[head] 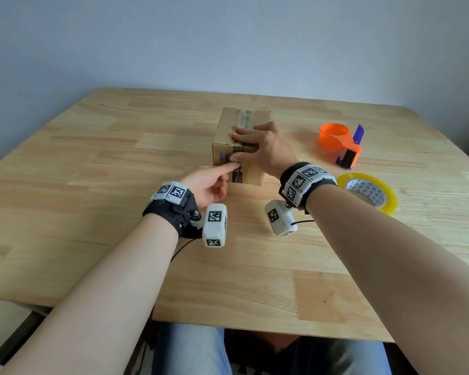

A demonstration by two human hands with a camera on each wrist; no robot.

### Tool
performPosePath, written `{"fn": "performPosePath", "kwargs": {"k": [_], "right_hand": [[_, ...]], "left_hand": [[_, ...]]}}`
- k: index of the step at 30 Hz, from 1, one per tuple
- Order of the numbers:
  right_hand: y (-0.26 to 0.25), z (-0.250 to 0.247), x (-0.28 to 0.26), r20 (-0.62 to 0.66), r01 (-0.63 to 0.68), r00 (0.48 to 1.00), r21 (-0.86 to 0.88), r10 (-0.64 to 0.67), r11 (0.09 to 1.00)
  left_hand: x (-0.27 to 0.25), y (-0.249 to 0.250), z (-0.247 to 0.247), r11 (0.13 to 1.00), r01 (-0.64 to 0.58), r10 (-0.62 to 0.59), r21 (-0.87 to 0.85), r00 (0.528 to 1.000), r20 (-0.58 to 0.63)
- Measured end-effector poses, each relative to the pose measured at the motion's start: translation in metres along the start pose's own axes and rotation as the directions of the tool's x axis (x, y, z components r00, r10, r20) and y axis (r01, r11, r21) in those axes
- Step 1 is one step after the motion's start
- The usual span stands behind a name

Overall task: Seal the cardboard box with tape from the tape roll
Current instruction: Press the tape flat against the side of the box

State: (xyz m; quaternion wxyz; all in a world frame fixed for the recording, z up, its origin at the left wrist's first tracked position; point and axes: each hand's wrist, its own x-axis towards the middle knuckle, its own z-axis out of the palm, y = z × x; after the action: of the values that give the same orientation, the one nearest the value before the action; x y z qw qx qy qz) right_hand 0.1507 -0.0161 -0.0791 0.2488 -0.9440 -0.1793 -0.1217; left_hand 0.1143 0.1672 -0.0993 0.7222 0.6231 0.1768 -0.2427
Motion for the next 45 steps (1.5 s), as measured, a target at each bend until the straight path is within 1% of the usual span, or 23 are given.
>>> {"fn": "performPosePath", "kwargs": {"k": [1, 3, 6, 8, 11, 13, 14, 15, 17, 18, 20, 24, 29, 32, 37, 41, 43, 45], "right_hand": [[0.001, 0.002, 0.001, 0.000, -0.002, 1.000, 0.003, 0.002, 1.000], [0.003, 0.006, 0.002, -0.006, 0.006, 1.000, 0.008, -0.006, 1.000], [0.005, 0.009, 0.003, -0.024, 0.018, 1.000, 0.011, -0.018, 1.000], [0.004, 0.009, 0.002, -0.036, 0.017, 0.999, 0.017, -0.016, 1.000], [0.001, 0.007, 0.000, -0.027, -0.004, 1.000, 0.026, 0.004, 1.000], [0.001, 0.005, -0.001, -0.005, -0.008, 1.000, 0.022, 0.008, 1.000], [0.001, 0.004, -0.002, 0.008, -0.005, 1.000, 0.012, 0.004, 1.000], [0.002, 0.003, -0.003, 0.020, 0.002, 1.000, -0.001, -0.002, 1.000], [0.003, 0.002, -0.005, 0.031, 0.013, 0.999, -0.015, -0.012, 1.000], [0.004, 0.002, -0.005, 0.032, 0.011, 0.999, -0.016, -0.010, 1.000], [0.003, 0.002, -0.004, 0.034, -0.002, 0.999, -0.002, 0.002, 1.000], [0.002, 0.001, -0.001, -0.028, -0.028, 0.999, 0.065, 0.029, 0.998], [0.005, 0.005, -0.005, -0.048, -0.038, 0.998, 0.054, 0.041, 0.998], [0.006, 0.003, -0.006, -0.016, -0.034, 0.999, 0.038, 0.034, 0.999], [0.007, 0.001, -0.006, 0.037, -0.029, 0.999, -0.020, 0.030, 0.999], [0.006, -0.004, -0.005, 0.085, -0.037, 0.996, -0.027, 0.040, 0.999], [0.007, -0.007, -0.003, 0.130, -0.039, 0.991, -0.010, 0.040, 0.999], [0.009, -0.014, -0.003, 0.201, -0.015, 0.979, -0.033, 0.021, 0.999]], "left_hand": [[0.000, -0.001, -0.003, 0.999, 0.038, -0.038, 0.012, 0.999, 0.015], [-0.001, -0.005, -0.009, 0.998, 0.065, -0.065, 0.008, 0.998, 0.016], [0.000, -0.006, -0.022, 0.996, 0.032, -0.032, -0.085, 0.999, -0.005], [-0.003, 0.000, -0.026, 0.992, -0.011, 0.004, -0.129, 0.998, -0.057], [-0.009, 0.011, -0.021, 0.979, -0.130, 0.099, -0.160, 0.977, -0.190], [-0.012, 0.020, -0.012, 0.961, -0.251, 0.213, -0.115, 0.939, -0.269], [-0.012, 0.024, -0.008, 0.947, -0.311, 0.277, -0.083, 0.919, -0.282], [-0.013, 0.027, -0.003, 0.932, -0.358, 0.332, -0.055, 0.906, -0.264], [-0.017, 0.031, 0.007, 0.915, -0.402, 0.389, -0.029, 0.900, -0.195], [-0.019, 0.032, 0.011, 0.914, -0.405, 0.395, -0.025, 0.903, -0.172], [-0.019, 0.031, 0.015, 0.908, -0.418, 0.416, 0.019, 0.894, -0.166], [-0.020, 0.030, 0.016, 0.901, -0.419, 0.433, 0.113, 0.887, -0.160], [-0.019, 0.028, 0.018, 0.899, -0.416, 0.435, 0.137, 0.882, -0.181], [-0.018, 0.027, 0.019, 0.892, -0.421, 0.447, 0.163, 0.875, -0.189], [-0.017, 0.024, 0.022, 0.865, -0.446, 0.490, 0.230, 0.848, -0.203], [-0.015, 0.025, 0.023, 0.865, -0.441, 0.490, 0.241, 0.845, -0.211], [-0.014, 0.025, 0.023, 0.868, -0.439, 0.486, 0.233, 0.848, -0.212], [-0.012, 0.024, 0.025, 0.867, -0.446, 0.489, 0.223, 0.846, -0.213]]}}
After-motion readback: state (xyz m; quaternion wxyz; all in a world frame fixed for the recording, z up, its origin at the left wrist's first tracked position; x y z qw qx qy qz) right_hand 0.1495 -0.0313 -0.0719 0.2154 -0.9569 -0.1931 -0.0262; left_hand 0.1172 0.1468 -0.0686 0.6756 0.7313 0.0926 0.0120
